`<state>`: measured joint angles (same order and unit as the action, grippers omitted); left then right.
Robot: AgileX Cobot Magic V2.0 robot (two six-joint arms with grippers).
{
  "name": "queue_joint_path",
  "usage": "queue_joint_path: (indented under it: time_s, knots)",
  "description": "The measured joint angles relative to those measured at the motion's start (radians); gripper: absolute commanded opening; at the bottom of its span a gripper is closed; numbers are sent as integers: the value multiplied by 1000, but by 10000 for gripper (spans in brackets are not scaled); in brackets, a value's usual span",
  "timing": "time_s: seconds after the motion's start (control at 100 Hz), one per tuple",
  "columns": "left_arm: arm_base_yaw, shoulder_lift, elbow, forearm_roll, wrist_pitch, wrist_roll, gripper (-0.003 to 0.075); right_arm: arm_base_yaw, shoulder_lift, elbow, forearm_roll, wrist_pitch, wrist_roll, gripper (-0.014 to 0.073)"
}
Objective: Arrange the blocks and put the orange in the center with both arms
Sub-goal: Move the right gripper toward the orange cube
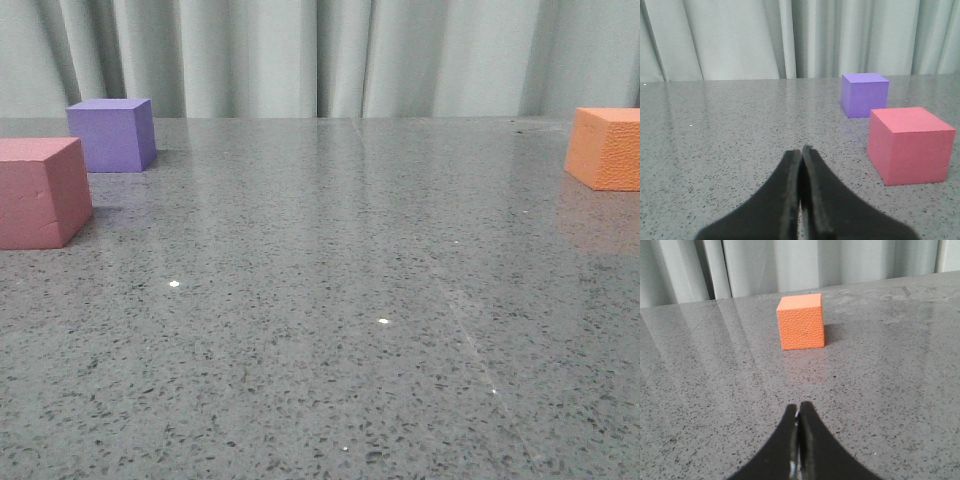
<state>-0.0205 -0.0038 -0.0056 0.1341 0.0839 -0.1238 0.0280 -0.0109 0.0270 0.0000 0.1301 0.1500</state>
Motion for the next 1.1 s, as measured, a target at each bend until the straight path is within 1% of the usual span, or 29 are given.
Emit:
queue_joint_path:
  time_s: [0.75,1.0,1.1]
  knots:
    - [0,0,0,0,0,0,-19,0,0,0,0,-1,0,-67]
    - [0,0,0,0,0,0,-19,0,0,0,6,-95,0,-67]
    - [0,0,0,0,0,0,-19,0,0,-31,35,-51,0,-67]
